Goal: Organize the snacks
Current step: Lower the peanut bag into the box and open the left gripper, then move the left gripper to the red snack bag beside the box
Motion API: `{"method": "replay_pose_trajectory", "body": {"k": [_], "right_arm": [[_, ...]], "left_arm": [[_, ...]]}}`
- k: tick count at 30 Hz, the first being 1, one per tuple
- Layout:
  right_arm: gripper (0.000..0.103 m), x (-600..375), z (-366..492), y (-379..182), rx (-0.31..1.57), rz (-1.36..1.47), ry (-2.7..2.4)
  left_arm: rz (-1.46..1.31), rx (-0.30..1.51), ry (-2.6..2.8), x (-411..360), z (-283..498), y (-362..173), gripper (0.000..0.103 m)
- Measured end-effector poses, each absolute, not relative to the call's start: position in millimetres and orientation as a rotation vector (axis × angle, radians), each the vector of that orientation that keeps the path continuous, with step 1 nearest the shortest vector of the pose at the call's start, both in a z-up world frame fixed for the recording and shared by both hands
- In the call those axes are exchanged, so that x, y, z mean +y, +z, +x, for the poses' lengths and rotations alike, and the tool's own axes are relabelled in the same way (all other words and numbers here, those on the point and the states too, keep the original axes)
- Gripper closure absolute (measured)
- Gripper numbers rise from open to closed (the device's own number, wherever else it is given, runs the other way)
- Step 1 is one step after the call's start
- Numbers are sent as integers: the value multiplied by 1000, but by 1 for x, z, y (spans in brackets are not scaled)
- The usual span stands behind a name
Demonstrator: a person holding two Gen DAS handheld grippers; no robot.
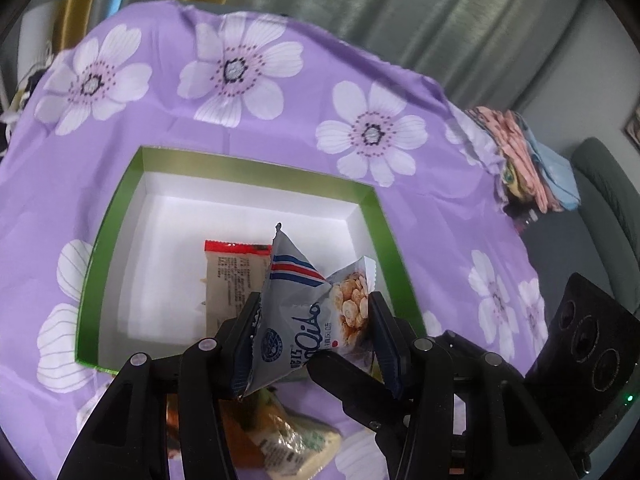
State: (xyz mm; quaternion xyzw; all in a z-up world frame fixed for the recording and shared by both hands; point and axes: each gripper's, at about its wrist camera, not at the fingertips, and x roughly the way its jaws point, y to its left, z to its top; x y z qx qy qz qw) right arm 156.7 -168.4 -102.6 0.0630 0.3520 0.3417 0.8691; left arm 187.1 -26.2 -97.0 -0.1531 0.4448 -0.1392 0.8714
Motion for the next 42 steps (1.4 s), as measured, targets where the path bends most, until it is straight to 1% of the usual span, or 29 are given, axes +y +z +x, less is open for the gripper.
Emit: {"method": "replay_pose_trajectory", "body": {"k": [1, 2, 3, 4, 5, 6, 9, 11, 16, 25, 33, 42], "right_arm": [[62, -168, 160, -105, 747, 138, 708], [60, -167, 163, -106, 752, 139, 702], [55, -167, 166, -107, 756, 134, 684], [43, -168, 168, -109, 761, 130, 652], [39, -170, 169, -110, 766, 131, 632], [39, -173, 169, -111, 770, 136, 620], [38, -189, 165, -109, 773, 167, 605], [35, -199, 160, -106, 771, 184, 588], [34, -216, 142, -103, 772, 200, 565], [33, -219, 99, -100, 785, 155, 588], [33, -208, 71, -101, 805, 99, 631], [33, -189, 49, -107, 835, 63, 667]], "left_arm": [[-326, 937, -288, -26, 190, -99, 52], [-327, 947, -281, -25, 193, -101, 47], [-323, 956, -259, -24, 195, -102, 38], [-324, 956, -239, -20, 196, -101, 30], [-336, 946, -220, -13, 195, -99, 18], [-355, 931, -208, -7, 192, -97, 16], [-397, 912, -184, 13, 183, -91, 16], [-395, 897, -161, 22, 173, -86, 16], [-395, 885, -131, 38, 147, -81, 15], [-390, 873, -70, 56, 98, -78, 15], [-383, 886, -24, 72, 65, -88, 15], [-357, 917, -12, 78, 48, -105, 15]]}}
